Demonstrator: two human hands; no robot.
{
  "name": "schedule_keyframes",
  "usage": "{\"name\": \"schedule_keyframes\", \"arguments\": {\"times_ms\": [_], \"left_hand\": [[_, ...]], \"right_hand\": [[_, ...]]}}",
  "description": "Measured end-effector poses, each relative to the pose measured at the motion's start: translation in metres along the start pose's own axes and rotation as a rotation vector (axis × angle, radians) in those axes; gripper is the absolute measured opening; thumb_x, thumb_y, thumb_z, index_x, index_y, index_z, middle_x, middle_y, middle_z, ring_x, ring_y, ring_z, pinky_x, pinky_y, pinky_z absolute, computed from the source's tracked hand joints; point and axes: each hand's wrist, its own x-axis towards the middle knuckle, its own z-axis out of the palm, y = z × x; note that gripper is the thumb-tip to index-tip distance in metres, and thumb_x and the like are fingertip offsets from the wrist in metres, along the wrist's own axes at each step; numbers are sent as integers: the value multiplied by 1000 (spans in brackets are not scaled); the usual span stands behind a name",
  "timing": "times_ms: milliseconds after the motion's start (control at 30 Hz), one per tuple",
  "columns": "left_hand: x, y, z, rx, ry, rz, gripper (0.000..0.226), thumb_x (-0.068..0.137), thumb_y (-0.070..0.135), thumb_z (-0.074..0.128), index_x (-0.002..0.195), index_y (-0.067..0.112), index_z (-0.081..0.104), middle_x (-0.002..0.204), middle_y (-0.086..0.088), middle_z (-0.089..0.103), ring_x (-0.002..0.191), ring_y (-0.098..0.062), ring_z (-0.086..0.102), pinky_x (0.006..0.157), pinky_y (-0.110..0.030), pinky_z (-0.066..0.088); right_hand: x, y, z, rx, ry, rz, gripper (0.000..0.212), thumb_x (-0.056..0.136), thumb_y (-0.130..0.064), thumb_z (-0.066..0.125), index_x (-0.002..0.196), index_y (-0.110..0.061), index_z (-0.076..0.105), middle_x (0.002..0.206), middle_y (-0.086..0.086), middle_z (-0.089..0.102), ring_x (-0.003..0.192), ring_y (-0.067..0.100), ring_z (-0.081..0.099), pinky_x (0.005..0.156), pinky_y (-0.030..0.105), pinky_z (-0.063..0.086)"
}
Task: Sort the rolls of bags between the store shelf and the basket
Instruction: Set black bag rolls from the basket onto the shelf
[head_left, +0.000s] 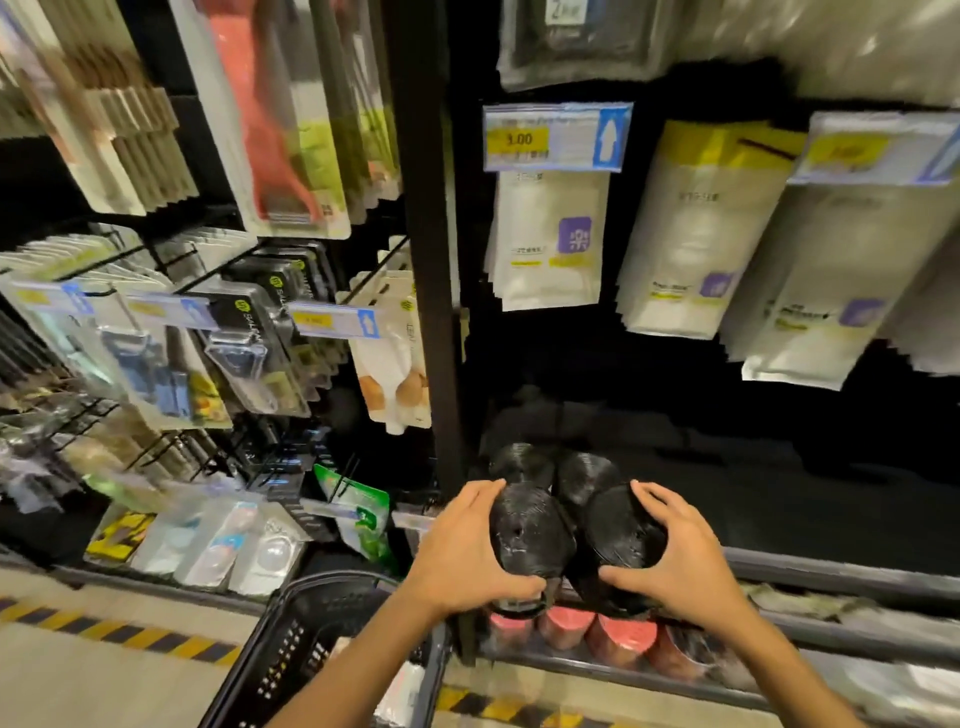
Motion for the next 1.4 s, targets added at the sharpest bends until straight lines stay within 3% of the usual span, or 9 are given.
{"name": "schedule_keyframes", "arguments": {"times_ms": [400, 633, 900, 1200, 1400], "left_hand": [[121, 33, 12, -10, 70, -114, 114, 49, 64, 76, 143, 19, 32, 139, 7, 38, 128, -13, 41, 104, -23, 32], [196, 19, 11, -13, 119, -211, 117, 50, 59, 83, 146, 22, 27, 146, 6, 32, 134, -16, 36, 109, -32, 32], [264, -19, 26, -71, 175, -236, 94, 55, 36, 88, 135, 19, 41, 133, 3, 42, 122, -16, 45, 88, -20, 33], [276, -64, 74, -107, 161, -374, 115, 51, 42, 89, 145, 14, 28, 141, -1, 37, 130, -20, 40, 107, -37, 37], [280, -86, 90, -68, 149, -419, 116, 56, 42, 88, 147, 8, 25, 143, -5, 33, 131, -21, 38, 107, -31, 32]], "right_hand": [[105, 53, -49, -5, -70, -52, 107, 64, -53, 79, 150, -21, 24, 152, -6, 24, 137, 18, 23, 111, 29, 22], [179, 61, -39, -39, -68, -57, 107, 65, -57, 76, 150, -20, 22, 155, -4, 21, 140, 21, 21, 114, 34, 21], [244, 79, 7, 2, -10, 13, 104, 65, -50, 79, 149, -21, 23, 153, -1, 23, 139, 21, 21, 114, 30, 17], [267, 94, 65, -18, -89, 73, 105, 65, -51, 78, 149, -17, 24, 152, 1, 23, 136, 25, 24, 114, 35, 24], [281, 98, 94, -60, -127, 113, 108, 64, -56, 77, 149, -17, 24, 153, 4, 24, 135, 29, 26, 111, 39, 30]]}}
